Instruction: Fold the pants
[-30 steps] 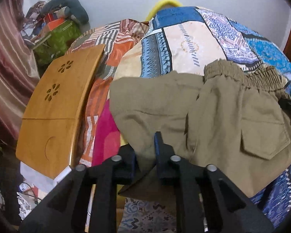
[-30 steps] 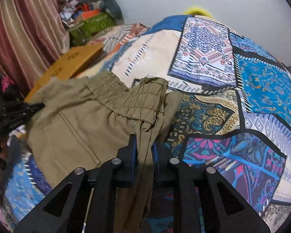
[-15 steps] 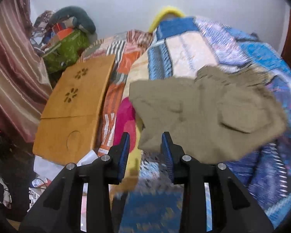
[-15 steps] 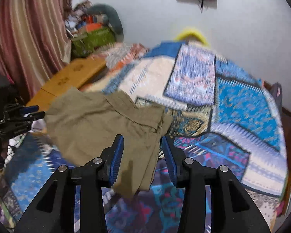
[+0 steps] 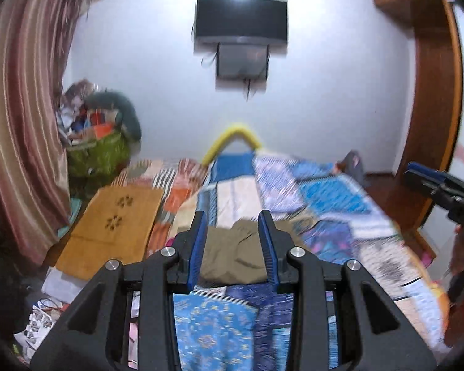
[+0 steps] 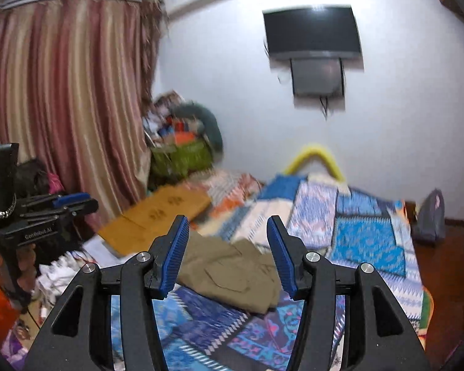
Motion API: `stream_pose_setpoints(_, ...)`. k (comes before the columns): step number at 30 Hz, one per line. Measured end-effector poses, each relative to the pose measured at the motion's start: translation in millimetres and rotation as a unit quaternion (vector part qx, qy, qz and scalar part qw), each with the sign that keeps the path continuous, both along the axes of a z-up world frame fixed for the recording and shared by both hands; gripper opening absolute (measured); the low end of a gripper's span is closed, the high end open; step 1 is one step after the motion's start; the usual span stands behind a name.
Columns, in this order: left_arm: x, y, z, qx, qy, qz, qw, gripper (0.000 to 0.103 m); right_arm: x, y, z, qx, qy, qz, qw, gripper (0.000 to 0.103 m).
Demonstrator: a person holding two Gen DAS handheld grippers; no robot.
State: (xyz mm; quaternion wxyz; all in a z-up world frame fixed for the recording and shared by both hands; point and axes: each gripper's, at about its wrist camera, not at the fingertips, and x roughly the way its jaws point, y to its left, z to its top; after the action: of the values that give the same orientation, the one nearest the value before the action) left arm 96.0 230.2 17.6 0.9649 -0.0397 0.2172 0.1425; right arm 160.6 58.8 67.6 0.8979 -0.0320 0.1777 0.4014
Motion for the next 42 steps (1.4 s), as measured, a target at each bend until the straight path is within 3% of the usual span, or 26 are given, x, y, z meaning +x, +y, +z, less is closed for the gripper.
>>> stream_pose_setpoints(5,-59,-46,30,0.020,-0.063,-0.011,0.9978,0.035,-51,-15,17,0.038,-0.034,0.014,0.999,0.049)
stream_pose_setpoints(12,-105,-87,39,0.039,-0.105,-0.019,0.9935,0.045,-83,-25,14,0.061,-0.049,0.018,0.997,0.051)
stream_pose_setpoints(17,-123,-105,39,0.055,-0.122,-0.017,0.9909,0.075,-92,-30,13,0.068,-0.055,0.003,0.996,0.063)
stream_pose_setpoints(25,-138,-108,35,0.051,-0.130,-0.006,0.9901,0.101,-111,-32,15,0.074,-0.075,-0.011,0.994,0.096)
stream_pose_setpoints(27,-142,-109,33,0.049,-0.132,-0.007,0.9900,0.103,-112,-30,16,0.074,-0.080,-0.012,0.994,0.103)
stream_pose_setpoints(42,-140,-115,25,0.056,-0.125,-0.005,0.9905,0.103,-123,-36,8,0.062,-0.080,-0.029,0.994,0.103)
